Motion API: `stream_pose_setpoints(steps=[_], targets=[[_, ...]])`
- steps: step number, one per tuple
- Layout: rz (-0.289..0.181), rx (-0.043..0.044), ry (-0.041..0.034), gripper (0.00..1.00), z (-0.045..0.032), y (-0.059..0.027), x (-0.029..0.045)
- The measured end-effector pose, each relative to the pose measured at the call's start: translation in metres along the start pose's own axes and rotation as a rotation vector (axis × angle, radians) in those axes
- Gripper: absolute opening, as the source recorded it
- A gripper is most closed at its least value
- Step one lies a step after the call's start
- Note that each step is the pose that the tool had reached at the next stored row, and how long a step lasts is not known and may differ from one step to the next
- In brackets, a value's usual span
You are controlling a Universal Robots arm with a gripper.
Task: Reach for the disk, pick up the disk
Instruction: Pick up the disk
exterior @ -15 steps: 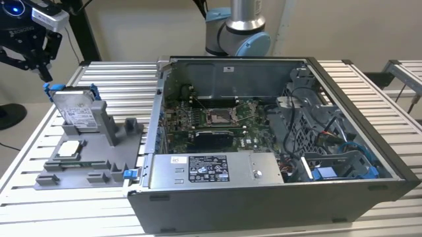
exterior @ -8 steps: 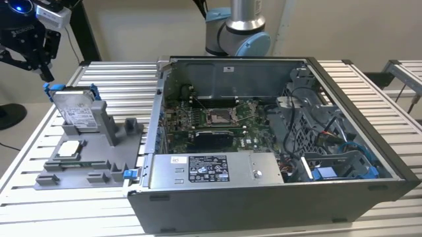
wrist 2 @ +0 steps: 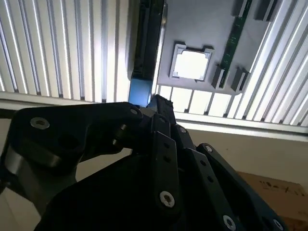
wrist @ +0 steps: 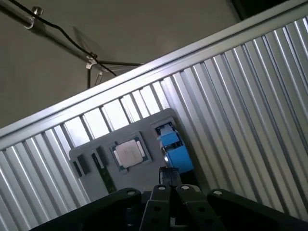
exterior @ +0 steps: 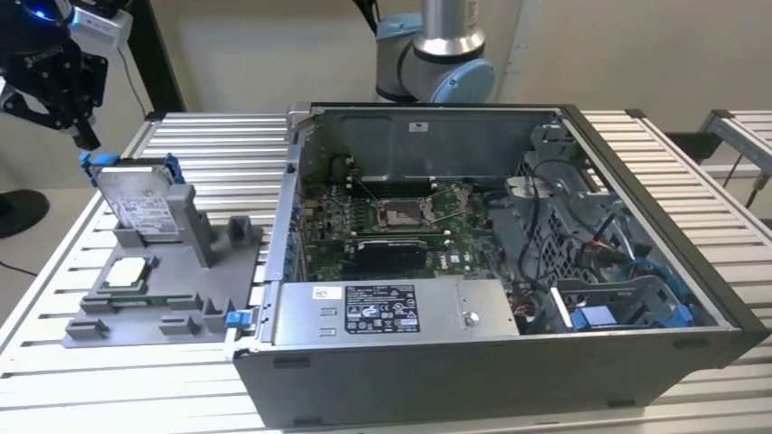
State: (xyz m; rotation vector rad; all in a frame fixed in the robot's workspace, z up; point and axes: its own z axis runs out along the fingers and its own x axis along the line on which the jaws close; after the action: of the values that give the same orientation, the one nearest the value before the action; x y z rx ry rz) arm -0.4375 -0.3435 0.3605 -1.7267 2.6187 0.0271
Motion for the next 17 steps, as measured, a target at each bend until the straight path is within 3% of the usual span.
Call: stream_pose_setpoints(steps=[12, 17], targets=[[-0.129, -0.0021, 0.0005, 0.0, 0.0017, -0.0066, -0.0029], [-0.21, -0.0032, 0.0015, 0.0, 0.0025, -0.007, -0.003]])
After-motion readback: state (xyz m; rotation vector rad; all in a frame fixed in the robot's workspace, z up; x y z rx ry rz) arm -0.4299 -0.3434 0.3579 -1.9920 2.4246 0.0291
